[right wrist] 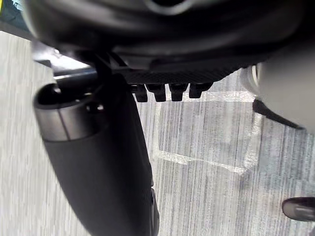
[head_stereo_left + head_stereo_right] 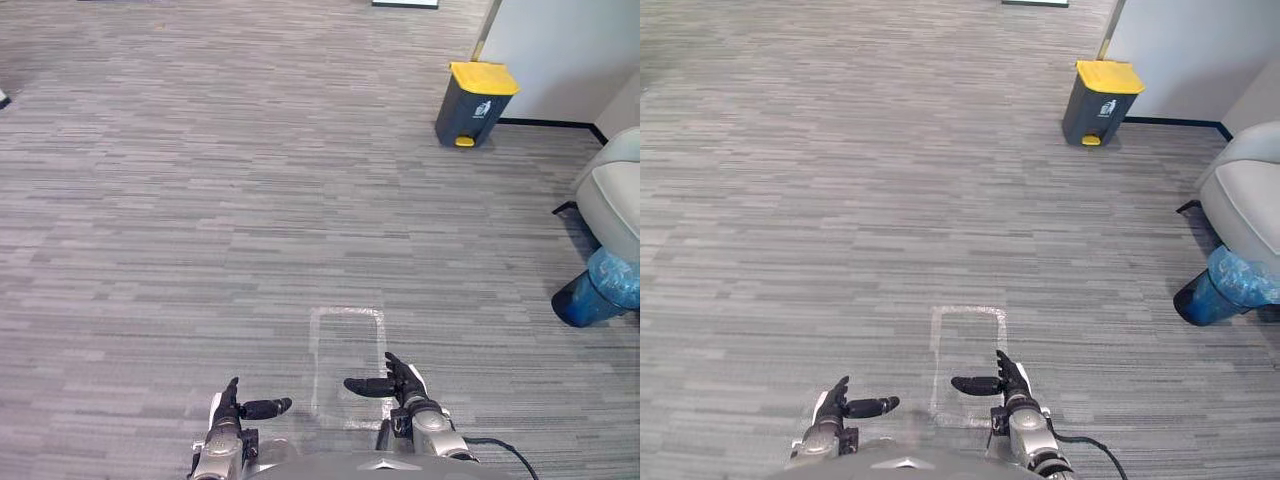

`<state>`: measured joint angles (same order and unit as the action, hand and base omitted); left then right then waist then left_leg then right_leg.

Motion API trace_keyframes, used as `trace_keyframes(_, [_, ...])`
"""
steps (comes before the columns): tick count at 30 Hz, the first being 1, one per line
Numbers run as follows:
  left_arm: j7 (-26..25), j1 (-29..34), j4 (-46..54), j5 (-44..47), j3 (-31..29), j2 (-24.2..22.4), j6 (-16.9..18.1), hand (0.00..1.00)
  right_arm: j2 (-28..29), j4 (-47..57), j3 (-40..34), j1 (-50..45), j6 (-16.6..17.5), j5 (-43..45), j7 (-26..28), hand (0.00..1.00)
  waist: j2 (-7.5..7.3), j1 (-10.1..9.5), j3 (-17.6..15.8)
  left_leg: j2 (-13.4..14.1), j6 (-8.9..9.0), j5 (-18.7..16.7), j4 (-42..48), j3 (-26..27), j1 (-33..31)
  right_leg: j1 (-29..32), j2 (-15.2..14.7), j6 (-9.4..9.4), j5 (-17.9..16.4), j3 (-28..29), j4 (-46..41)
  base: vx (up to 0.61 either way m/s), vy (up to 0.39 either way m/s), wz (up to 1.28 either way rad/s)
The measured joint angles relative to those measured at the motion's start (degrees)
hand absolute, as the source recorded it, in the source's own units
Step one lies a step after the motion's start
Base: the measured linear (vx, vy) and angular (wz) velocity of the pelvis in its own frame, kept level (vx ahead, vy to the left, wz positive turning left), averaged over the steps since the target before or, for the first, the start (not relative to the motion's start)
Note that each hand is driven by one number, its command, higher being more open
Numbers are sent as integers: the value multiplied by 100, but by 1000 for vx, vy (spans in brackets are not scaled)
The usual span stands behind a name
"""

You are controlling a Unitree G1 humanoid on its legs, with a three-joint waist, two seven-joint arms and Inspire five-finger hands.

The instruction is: Organize the slippers on the shoe rack

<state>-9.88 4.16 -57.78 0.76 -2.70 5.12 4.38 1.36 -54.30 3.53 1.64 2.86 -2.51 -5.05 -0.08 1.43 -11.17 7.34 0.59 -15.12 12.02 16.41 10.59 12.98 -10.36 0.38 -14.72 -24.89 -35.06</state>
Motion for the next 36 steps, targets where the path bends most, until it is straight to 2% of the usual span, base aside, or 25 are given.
trace_keyframes(1, [18,14,6,1,-1,29,3,100,4,-13,4,-21,-8,-23,0,100,-113,-15,50,-144,95,-9,-89,15,114,1,107,-198,611,-138,802,491,-90,-25])
trace_keyframes(2, [39,-69,-92,-13,-27,-22,-8,100,-114,-56,-1,14,9,-41,2,100,-47,-15,6,-73,251,-109,-98,-27,243,-13,208,-545,796,-126,835,411,-76,-36])
trace_keyframes(3, [52,-76,-103,-20,-26,-84,-8,100,-190,-61,-9,50,7,-47,2,100,62,-33,13,-10,258,-110,-79,-53,267,-6,290,-581,745,-89,804,404,-94,-40])
trace_keyframes(4, [75,-76,-101,-35,-24,-180,0,100,-283,-60,-20,60,-7,-74,-10,100,177,-8,34,57,263,-107,71,-101,219,-33,373,-508,580,-59,891,417,-126,-39])
trace_keyframes(5, [92,-87,-102,-58,-20,-265,-3,100,-344,-70,-47,76,-58,-81,-13,100,257,22,8,163,283,-96,561,-191,82,-127,469,-512,469,-31,975,422,-150,-26])
trace_keyframes(6, [126,-104,-111,-107,-24,-256,-9,100,-359,-109,-127,85,-77,-85,-10,100,286,38,2,292,361,-51,1120,-294,-115,-282,579,-517,443,-33,1125,506,-217,-20])
trace_keyframes(7, [164,-106,-85,-131,-85,-275,-10,100,-346,-120,-216,40,-113,-85,-16,100,317,22,-19,518,636,160,2071,-473,-416,-647,766,-527,439,-24,1432,477,-190,-24])
trace_keyframes(8, [167,-84,-13,-129,-120,-281,-2,100,-363,-105,-244,-28,-117,-83,-36,100,301,-22,-32,687,771,188,3066,-620,-697,-1038,937,-552,421,80,1721,470,-157,-36])
trace_keyframes(11, [177,-51,167,-132,-283,-279,40,100,-347,-117,-260,-84,-118,-77,-65,100,234,-136,-38,661,687,-162,3887,-583,-1242,-1506,1060,-583,393,465,2042,300,6,-72])
trace_keyframes(13, [162,-50,224,-125,-335,-270,55,100,-340,-138,-273,-78,-119,-65,-67,100,161,-150,-49,486,576,-325,3556,-651,-1585,-1652,1060,-554,412,791,2151,325,89,-96])
trace_keyframes(15, [126,-75,276,-120,-334,-283,63,100,-292,-241,-459,-79,-159,-17,-113,100,154,-245,-59,73,501,-419,2321,-1384,-1897,-1823,1024,-509,437,1488,2219,296,187,-138])
trace_keyframes(16, [126,-80,279,-121,-331,-282,65,100,-280,-268,-481,-79,-161,-16,-130,100,150,-258,-61,8,501,-415,2131,-1566,-1927,-1844,1014,-495,437,1586,2218,313,263,-153])
trace_keyframes(17, [118,-103,284,-115,-323,-277,76,100,-260,-275,-524,-87,-180,-16,-170,100,157,-285,-78,-192,522,-237,1474,-2228,-1971,-1929,964,-309,425,1893,2223,261,262,-131])
trace_keyframes(18, [101,-93,254,-106,-316,-323,85,100,-301,-259,-531,-117,-177,-16,-182,100,292,-280,-40,-198,571,411,951,-2625,-1965,-1981,1027,-116,373,2110,2232,312,335,-148])
trace_keyframes(19, [109,-143,185,-61,-304,-318,72,100,-321,-280,-567,-115,-185,-19,-183,100,241,-271,-58,-253,541,742,1106,-2534,-1941,-2067,972,89,268,2346,2260,253,294,-94])
trace_keyframes(22, [105,-133,157,-15,-270,-128,57,100,-101,-264,-693,-248,-186,-26,-174,100,-113,-292,96,-477,374,664,851,-2119,-1746,-1973,587,216,253,2627,2246,203,243,-59])
trace_keyframes(23, [105,-133,126,-8,-269,-102,42,100,-77,-267,-689,-249,-191,-32,-168,100,-139,-291,112,-516,292,618,801,-1970,-1671,-1926,504,306,258,2706,2186,130,216,-51])
trace_keyframes(25, [95,-139,104,-3,-269,-124,32,100,-63,-262,-682,-223,-186,-42,-156,100,-130,-319,89,-514,158,541,661,-1601,-1385,-1750,402,378,273,2737,1749,84,208,-93])
trace_keyframes(27, [91,-133,76,-3,-270,-153,32,100,-70,-288,-632,-126,-187,-94,-150,100,-15,-368,6,-440,65,594,320,-1084,-947,-1509,289,493,345,2472,1243,38,150,-137])
trace_keyframes(28, [75,-118,19,-6,-264,-140,37,100,-67,-294,-513,-79,-187,-93,-149,100,88,-368,-13,-394,28,620,111,-751,-737,-1380,122,531,384,1855,1096,-4,104,-140])
trace_keyframes(30, [35,-104,-1,-9,-267,-64,21,100,-54,-412,-259,23,-180,-95,-133,100,61,-355,28,-362,42,638,-155,-184,-560,-1184,-160,395,387,397,1222,31,69,-142])
trace_keyframes(31, [38,-113,-29,-24,-260,-36,19,100,-50,-452,-218,56,-183,-96,-130,100,61,-370,26,-359,52,644,-194,-75,-552,-1178,-187,314,394,3,1370,105,-8,-106])
trace_keyframes(32, [52,-171,-155,-31,-209,-16,11,100,-73,-489,-231,123,-202,-108,-143,100,52,-281,26,-315,95,685,-271,69,-543,-1140,-136,220,470,-148,1525,91,-35,-60])
trace_keyframes(34, [105,-207,-222,-32,-84,-13,-10,100,-165,-527,-259,200,-208,-197,-175,100,72,-138,1,-263,113,718,-312,106,-539,-1133,3,169,507,-103,1588,96,-56,-31])
trace_keyframes(36, [136,-213,-217,-43,-51,-36,-10,100,-223,-571,-265,193,-208,-202,-180,100,72,-137,-2,-206,126,710,-262,94,-491,-1249,101,116,539,-83,1751,88,-71,-16])
